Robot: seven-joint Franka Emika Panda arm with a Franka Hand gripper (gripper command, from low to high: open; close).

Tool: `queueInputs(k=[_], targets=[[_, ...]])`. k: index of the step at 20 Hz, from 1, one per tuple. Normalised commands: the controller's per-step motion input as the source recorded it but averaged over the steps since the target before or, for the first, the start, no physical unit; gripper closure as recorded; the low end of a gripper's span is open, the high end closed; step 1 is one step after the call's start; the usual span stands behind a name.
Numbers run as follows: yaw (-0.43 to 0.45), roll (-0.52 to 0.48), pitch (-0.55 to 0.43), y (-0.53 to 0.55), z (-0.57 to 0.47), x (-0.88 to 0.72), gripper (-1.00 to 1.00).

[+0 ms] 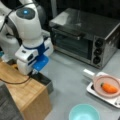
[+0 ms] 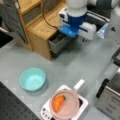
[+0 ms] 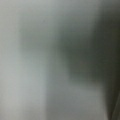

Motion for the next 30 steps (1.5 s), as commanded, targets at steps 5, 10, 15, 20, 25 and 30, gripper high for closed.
queueInputs(k=[5,10,15,20,25,30], targets=[[-0.162,0.036,-0.168,0.47,-0.11,-0.19,-1.0],[-0.155,0.063,-0.185,0.4,-0.11,-0.15,-1.0],[-0.148,0.071,-0.186,0.34,-0.11,-0.1,-1.0],[-0.128,0.072,-0.166,0.22,-0.07,-0.05,-1.0],[-0.067,0.074,-0.151,0.05,-0.06,0.0,-1.0],[0.064,0.052,-0.12,-0.18,-0.05,0.04,-1.0]])
